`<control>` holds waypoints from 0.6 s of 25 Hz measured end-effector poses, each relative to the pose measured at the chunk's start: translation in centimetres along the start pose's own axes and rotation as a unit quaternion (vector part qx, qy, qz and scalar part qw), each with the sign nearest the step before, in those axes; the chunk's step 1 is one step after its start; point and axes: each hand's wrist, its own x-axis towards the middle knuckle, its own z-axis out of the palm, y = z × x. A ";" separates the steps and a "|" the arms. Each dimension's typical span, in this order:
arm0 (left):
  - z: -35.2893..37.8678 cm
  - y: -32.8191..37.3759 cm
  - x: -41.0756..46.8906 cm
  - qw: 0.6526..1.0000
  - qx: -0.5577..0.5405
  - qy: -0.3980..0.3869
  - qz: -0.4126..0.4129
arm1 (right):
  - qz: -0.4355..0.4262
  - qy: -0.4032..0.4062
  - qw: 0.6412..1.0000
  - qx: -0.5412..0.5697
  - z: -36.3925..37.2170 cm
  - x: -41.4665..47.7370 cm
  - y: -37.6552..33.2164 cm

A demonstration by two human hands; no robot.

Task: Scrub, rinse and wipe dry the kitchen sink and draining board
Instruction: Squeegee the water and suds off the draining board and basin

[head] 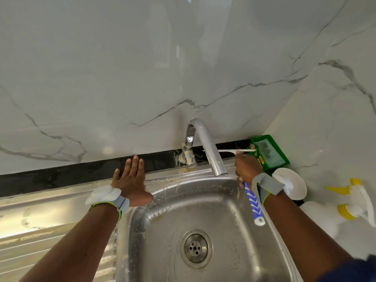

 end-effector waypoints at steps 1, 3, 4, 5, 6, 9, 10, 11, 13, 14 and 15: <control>-0.2 -0.1 0.0 1.000 -0.003 -0.004 0.001 | 0.005 -0.011 1.000 0.006 0.3 0.7 -0.9; -0.1 -0.3 0.0 1.000 -0.003 -0.002 0.001 | -0.010 -0.027 0.999 -0.020 1.0 2.2 -2.2; 0.1 -0.4 0.0 1.000 -0.003 0.000 0.000 | -0.015 -0.033 0.999 -0.038 1.3 2.7 -2.6; 0.2 -0.4 0.0 1.000 -0.005 -0.001 0.001 | -0.014 -0.040 0.998 -0.044 1.5 3.2 -2.8; 0.2 -0.4 0.0 1.000 -0.008 -0.002 0.004 | -0.009 -0.038 0.998 -0.057 1.8 3.5 -2.9; 0.3 -0.6 0.0 1.000 -0.013 0.002 0.006 | -0.012 -0.009 0.988 -0.157 2.6 3.7 -1.8; 0.4 -0.6 0.0 1.000 -0.014 0.004 0.007 | -0.014 -0.011 0.986 -0.163 2.6 3.1 -1.1; 0.4 -0.6 0.1 1.000 -0.016 0.006 0.009 | -0.020 -0.019 0.985 -0.168 2.6 2.5 -0.2; 0.3 -0.7 0.1 1.000 -0.020 0.008 0.011 | -0.033 -0.034 0.982 -0.182 2.1 0.7 1.7; 0.3 -0.7 0.1 1.000 -0.022 0.010 0.010 | -0.034 -0.042 0.981 -0.186 1.6 -0.4 2.2; 0.4 -0.7 0.0 1.000 -0.023 0.010 0.010 | -0.045 -0.038 0.981 -0.186 1.4 -1.3 2.5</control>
